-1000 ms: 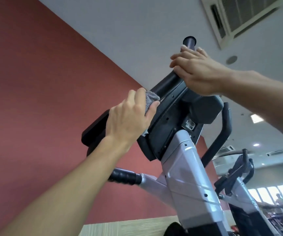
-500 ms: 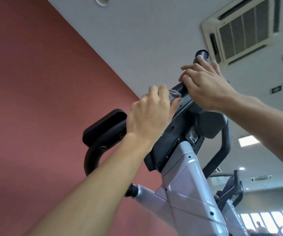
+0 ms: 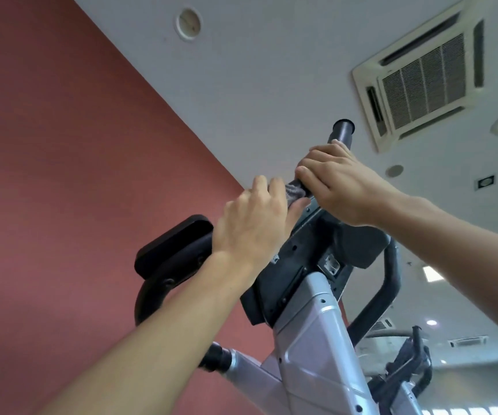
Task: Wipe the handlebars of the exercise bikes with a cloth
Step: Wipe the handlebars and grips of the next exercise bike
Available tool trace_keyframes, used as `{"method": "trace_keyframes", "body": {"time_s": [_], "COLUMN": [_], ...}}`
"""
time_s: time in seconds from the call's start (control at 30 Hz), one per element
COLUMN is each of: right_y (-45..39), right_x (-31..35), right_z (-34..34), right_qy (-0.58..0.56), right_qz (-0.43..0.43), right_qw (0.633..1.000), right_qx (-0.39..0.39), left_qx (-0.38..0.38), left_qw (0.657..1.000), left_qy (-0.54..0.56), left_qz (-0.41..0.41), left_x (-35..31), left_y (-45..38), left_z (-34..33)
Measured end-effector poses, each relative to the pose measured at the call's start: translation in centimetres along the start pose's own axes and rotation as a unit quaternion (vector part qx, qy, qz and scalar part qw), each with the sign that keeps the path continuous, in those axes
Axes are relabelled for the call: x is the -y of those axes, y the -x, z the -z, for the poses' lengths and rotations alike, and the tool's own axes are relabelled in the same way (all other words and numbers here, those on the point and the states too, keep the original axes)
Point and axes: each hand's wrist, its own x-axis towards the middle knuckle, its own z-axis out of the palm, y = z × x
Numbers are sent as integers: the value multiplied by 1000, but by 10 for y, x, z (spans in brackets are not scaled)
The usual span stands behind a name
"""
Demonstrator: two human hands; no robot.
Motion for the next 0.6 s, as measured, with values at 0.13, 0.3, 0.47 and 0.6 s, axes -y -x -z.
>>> {"method": "trace_keyframes", "body": {"time_s": [0.13,0.3,0.47,0.6], "right_y": [1,4,3,1], "right_x": [2,7,16,21], "right_z": [-10,-16,-22,-26], "right_qy": [-30,-35,-36,-45], "right_qz": [-24,-24,-45,-75], "right_qw": [998,995,990,987], "right_qx": [-48,-92,-131,-133], "left_qx": [-15,-8,1,17], "left_qw": [1000,998,998,999], "left_qy": [-7,-43,-54,-29], "left_qz": [-18,-54,-20,12], "left_x": [14,48,70,51], "left_y": [23,69,101,76], "left_z": [-3,-1,3,5]}}
